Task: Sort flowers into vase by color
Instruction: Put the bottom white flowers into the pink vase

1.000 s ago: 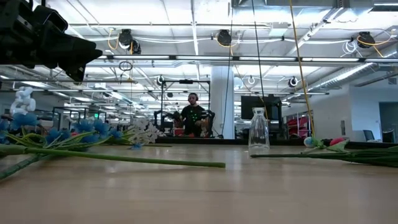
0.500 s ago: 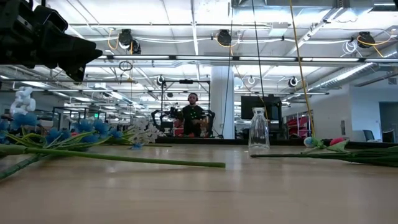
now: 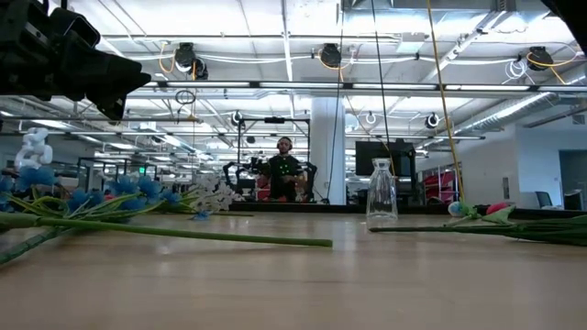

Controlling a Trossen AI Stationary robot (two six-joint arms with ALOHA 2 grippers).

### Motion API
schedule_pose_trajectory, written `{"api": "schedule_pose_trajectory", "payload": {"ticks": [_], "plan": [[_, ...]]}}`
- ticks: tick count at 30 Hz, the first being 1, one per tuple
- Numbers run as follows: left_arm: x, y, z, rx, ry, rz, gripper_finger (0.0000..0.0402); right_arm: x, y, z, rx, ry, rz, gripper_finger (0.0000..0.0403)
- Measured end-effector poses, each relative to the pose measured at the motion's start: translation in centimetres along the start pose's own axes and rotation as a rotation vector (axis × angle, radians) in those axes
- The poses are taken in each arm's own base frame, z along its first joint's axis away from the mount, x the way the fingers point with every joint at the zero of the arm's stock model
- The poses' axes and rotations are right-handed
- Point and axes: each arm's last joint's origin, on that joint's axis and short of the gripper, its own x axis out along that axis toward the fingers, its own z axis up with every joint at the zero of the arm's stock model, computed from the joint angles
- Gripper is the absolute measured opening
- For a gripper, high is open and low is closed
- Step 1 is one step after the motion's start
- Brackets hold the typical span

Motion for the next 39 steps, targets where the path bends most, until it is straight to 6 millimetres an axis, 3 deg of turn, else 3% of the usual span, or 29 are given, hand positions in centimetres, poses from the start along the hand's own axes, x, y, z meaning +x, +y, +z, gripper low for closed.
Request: {"api": "schedule_pose_trajectory", "payload": {"ticks": [9,14,31,39], "plan": [[0.0,0.0,0.0,0.000,0.000,0.000,0.0116,0.0,0.0,-0.4,-0.008,0.031,-0.020,0.0004],[0.0,0.0,0.0,0.000,0.000,0.000,0.0116,-0.1,0.2,-1.5,-0.018,0.143,-0.018,0.0004],[0.0,0.0,0.0,0.000,0.003,0.001,0.0116,0.6,0.5,-8.2,0.032,0.140,-0.003,0.0001],[0.0,0.0,0.0,0.000,0.000,0.000,0.0116,0.5,0.5,-9.6,0.045,0.185,-0.007,0.0040]]}}
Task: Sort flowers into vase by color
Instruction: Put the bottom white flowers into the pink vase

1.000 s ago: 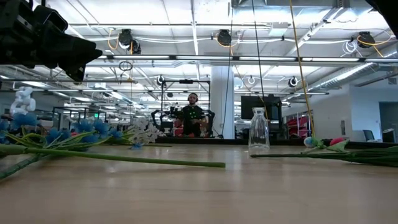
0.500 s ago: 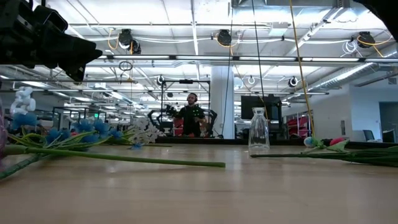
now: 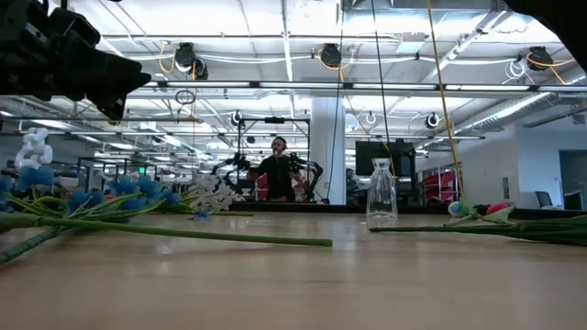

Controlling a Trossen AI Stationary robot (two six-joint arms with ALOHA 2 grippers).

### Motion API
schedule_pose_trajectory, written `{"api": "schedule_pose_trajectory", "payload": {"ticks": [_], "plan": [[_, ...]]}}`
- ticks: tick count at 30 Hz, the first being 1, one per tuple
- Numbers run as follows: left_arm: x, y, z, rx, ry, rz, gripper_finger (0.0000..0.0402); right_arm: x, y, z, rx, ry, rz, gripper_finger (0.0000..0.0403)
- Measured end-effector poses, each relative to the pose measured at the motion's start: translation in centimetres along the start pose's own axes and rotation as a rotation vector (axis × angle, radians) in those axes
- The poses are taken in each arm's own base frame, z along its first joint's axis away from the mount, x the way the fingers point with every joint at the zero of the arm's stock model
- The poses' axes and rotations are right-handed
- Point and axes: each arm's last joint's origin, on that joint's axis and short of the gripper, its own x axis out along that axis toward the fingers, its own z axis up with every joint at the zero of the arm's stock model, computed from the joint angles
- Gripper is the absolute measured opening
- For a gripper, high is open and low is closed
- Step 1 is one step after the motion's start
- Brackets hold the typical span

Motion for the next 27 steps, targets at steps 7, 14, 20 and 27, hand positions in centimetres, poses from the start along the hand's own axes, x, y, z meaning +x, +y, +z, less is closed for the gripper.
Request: {"api": "schedule_pose_trajectory", "payload": {"ticks": [7,14,20,27], "plan": [[0.0,0.0,0.0,0.000,0.000,0.000,0.0116,-0.2,0.1,0.9,0.010,0.001,0.000,0.0078],[0.0,0.0,0.0,0.000,-0.001,0.000,0.0116,-0.7,0.1,1.1,0.060,0.165,-0.021,0.0132],[0.0,0.0,0.0,0.000,-0.001,0.000,0.0116,-1.3,0.3,2.5,0.066,0.206,0.020,0.0185],[0.0,0.0,0.0,0.000,0.000,0.000,0.0116,-2.3,0.0,4.3,0.086,0.298,0.105,0.0237]]}}
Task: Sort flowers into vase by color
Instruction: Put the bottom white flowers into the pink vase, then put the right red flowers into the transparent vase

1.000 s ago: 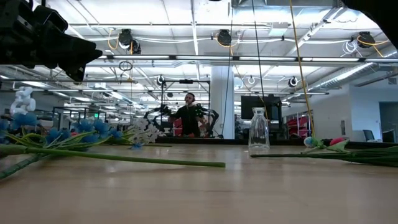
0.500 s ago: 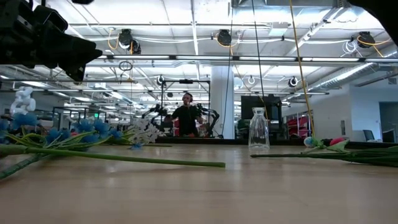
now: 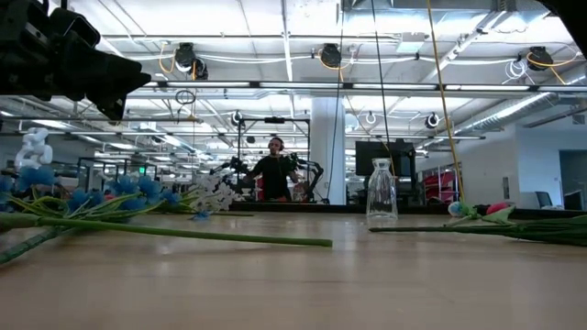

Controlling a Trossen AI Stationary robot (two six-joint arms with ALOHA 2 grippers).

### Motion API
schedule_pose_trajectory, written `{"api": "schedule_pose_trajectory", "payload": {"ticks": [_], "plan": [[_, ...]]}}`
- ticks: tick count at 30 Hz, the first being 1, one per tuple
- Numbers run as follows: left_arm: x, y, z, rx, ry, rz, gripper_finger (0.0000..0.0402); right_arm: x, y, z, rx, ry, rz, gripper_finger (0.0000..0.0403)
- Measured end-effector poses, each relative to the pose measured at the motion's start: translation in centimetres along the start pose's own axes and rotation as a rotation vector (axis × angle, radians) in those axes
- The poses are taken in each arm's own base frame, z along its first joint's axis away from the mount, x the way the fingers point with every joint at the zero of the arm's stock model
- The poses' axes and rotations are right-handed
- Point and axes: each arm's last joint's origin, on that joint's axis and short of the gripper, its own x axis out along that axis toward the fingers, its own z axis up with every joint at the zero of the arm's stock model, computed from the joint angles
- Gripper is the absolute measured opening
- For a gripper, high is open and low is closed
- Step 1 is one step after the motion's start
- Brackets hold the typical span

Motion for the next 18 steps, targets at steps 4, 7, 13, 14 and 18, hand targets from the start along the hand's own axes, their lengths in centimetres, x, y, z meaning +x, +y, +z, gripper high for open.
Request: {"api": "schedule_pose_trajectory", "payload": {"ticks": [4,7,13,14,18], "plan": [[0.0,0.0,0.0,0.000,0.000,0.000,0.0116,-1.4,-0.1,0.8,-0.022,0.089,-0.042,0.0249],[0.0,0.0,0.0,0.000,0.003,0.000,0.0116,-2.6,-0.3,1.3,-0.019,0.163,-0.119,0.0251],[0.0,0.0,-0.1,-0.001,0.012,0.002,0.0116,-5.5,-0.5,2.4,0.004,0.313,-0.239,0.0251],[0.0,0.0,-0.1,-0.001,0.013,0.002,0.0116,-6.0,-0.4,2.6,0.019,0.331,-0.255,0.0251],[0.0,0.0,-0.1,-0.001,0.013,0.002,0.0116,-7.9,-0.3,3.3,0.152,0.383,-0.369,0.0251]]}}
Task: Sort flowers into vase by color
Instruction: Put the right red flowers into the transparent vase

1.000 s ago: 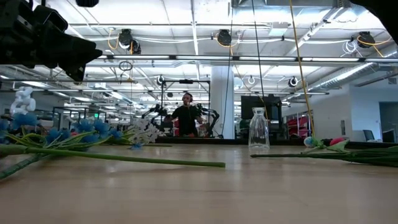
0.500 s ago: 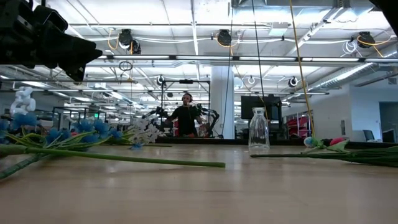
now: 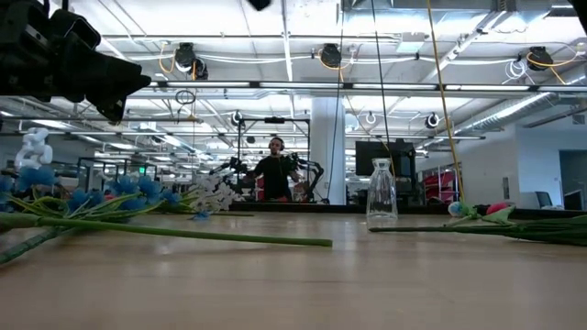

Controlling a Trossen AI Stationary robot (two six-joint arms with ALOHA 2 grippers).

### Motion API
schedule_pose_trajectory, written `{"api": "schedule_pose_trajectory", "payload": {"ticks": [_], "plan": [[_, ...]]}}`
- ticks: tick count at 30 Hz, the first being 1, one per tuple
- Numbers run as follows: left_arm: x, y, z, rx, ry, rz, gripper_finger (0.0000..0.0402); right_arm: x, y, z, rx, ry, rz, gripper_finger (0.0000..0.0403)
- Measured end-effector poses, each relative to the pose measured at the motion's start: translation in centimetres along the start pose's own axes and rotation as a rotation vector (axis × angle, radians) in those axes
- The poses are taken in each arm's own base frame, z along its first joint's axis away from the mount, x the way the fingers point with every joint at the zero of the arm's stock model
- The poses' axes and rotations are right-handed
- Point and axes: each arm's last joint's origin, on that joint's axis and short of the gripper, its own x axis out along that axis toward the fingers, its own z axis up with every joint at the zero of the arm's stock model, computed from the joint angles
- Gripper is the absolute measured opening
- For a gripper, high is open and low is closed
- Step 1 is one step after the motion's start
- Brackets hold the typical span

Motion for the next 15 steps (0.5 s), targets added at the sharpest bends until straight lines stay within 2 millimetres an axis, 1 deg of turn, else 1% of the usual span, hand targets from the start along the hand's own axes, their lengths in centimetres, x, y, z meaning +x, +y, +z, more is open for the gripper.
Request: {"api": "schedule_pose_trajectory", "payload": {"ticks": [4,7,11,13,15], "plan": [[0.0,0.0,0.0,0.000,-0.001,0.000,0.0116,-1.9,-0.7,-0.4,0.163,0.071,-0.129,0.0251],[0.0,0.0,0.0,0.000,0.000,0.000,0.0116,-2.5,-1.1,-1.2,0.264,0.137,-0.221,0.0251],[0.0,0.0,0.0,0.000,0.000,0.000,0.0116,-3.1,-1.3,-2.4,0.440,0.233,-0.317,0.0251],[0.0,0.0,0.0,0.000,0.000,0.000,0.0116,-3.3,-1.1,-3.2,0.532,0.280,-0.362,0.0250],[0.0,0.0,0.0,0.000,0.001,0.000,0.0116,-3.1,-0.7,-3.9,0.596,0.304,-0.412,0.0245]]}}
